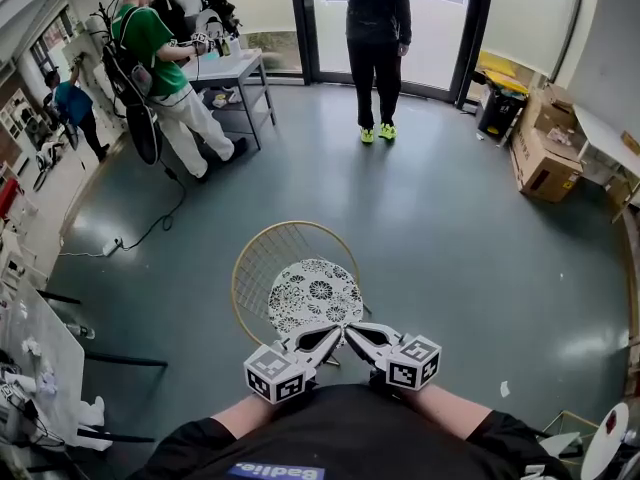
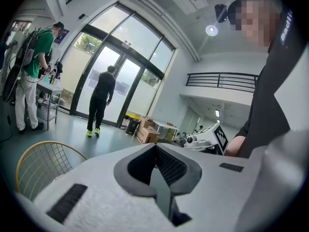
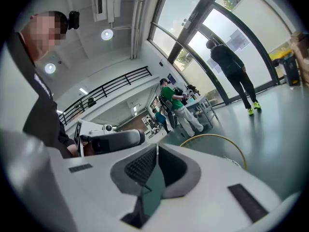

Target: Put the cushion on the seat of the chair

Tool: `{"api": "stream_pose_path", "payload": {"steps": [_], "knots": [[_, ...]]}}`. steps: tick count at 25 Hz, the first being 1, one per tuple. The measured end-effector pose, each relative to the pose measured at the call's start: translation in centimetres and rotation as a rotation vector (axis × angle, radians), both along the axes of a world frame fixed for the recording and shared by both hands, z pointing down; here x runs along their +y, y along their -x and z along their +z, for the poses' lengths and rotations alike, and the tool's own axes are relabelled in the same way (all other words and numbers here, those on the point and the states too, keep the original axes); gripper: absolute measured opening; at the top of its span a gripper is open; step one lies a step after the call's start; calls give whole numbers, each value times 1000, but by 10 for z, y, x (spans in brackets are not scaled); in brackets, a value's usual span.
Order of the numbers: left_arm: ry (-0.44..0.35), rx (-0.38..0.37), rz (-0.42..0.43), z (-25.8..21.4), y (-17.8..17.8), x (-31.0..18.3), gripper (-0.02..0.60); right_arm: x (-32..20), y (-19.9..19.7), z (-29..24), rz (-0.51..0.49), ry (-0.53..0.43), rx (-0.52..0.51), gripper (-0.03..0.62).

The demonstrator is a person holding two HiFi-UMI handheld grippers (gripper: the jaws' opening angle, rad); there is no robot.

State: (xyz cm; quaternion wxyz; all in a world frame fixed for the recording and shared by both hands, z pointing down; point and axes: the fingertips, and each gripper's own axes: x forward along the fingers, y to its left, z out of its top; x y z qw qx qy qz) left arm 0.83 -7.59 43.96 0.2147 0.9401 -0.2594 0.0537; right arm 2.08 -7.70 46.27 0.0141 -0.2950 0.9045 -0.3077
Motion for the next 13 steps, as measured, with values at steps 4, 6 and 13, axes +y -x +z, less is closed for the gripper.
{"api": "stream_pose_path", "payload": {"steps": [4, 6, 13], "knots": [[-2, 0, -5, -1, 0, 7, 18, 7, 1, -1, -8, -1, 2, 37], [-5, 1, -9, -2, 1, 8, 18, 7, 1, -2, -10, -2, 2, 37], [-7, 5, -18, 3, -3, 15, 17, 14, -5, 5, -8, 10, -4, 37]]}}
